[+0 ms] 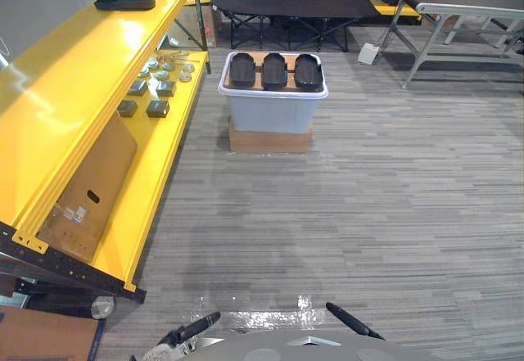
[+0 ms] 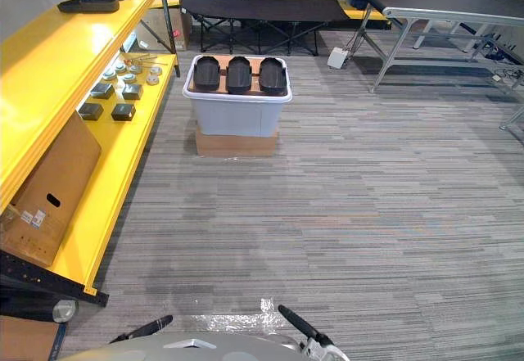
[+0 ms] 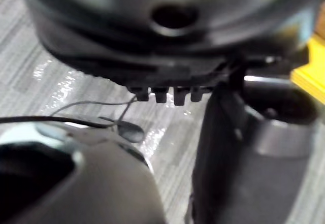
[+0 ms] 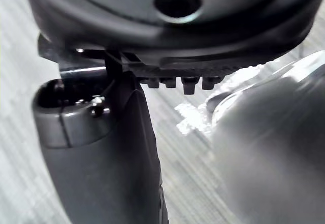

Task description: Walk over and take three plastic housings, then place them on the shelf

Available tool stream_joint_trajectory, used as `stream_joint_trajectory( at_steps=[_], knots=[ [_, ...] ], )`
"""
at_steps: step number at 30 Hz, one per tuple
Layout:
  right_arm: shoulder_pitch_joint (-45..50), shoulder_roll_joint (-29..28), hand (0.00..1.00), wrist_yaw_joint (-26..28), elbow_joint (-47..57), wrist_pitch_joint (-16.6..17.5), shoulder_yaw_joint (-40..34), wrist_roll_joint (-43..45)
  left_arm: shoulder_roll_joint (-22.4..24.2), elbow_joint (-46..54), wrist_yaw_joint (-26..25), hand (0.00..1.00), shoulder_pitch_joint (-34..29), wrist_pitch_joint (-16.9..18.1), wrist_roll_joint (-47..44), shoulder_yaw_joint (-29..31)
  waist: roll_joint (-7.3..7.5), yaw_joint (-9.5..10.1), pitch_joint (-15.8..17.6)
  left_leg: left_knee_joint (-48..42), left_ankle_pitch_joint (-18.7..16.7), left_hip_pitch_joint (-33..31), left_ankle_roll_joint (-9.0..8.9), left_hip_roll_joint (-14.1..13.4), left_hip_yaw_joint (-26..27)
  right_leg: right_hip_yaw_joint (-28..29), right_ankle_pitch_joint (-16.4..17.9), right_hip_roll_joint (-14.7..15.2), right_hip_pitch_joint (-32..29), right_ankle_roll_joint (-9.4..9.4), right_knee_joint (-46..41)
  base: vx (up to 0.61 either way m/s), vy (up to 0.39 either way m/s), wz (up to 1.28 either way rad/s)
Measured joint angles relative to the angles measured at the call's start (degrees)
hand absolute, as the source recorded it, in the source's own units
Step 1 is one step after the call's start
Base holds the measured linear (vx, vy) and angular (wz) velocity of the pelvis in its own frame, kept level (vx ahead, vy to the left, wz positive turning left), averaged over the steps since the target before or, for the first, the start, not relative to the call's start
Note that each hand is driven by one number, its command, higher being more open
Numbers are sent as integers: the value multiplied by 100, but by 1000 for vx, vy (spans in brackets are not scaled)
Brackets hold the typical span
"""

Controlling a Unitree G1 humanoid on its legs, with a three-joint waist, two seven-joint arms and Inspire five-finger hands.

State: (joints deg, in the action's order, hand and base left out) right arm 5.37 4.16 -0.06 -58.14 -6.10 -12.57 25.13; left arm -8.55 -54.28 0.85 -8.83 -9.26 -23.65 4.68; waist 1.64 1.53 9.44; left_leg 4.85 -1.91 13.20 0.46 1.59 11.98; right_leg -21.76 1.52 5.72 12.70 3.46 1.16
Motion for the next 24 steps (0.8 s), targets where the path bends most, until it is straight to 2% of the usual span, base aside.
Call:
stream_joint_trajectory(
  at_steps=[4,9,17,24],
  knots=[
    [-356,-32,100,15,715,666,428,-11,228,828,33,100,169,238,-60,-331,-71,-22,30,19,55,-84,26,26,-11,-7,-46,25,-104,50,2,-49,13,1],
    [-574,-57,100,130,752,1033,567,-10,362,994,81,100,266,327,-154,-531,-66,-43,33,20,56,-84,24,18,-19,-20,-47,12,-113,48,34,-21,2,0],
    [-544,-56,100,123,749,1063,737,112,357,990,26,100,210,371,-378,-640,-68,-165,49,1,56,-93,17,29,-114,-139,-60,16,-15,47,95,2,0,6],
    [-419,-114,100,181,745,1062,860,321,360,991,80,100,192,436,-358,-683,-68,-168,50,5,66,-75,4,29,-143,-166,-61,24,12,49,66,-45,1,3]
  ],
)
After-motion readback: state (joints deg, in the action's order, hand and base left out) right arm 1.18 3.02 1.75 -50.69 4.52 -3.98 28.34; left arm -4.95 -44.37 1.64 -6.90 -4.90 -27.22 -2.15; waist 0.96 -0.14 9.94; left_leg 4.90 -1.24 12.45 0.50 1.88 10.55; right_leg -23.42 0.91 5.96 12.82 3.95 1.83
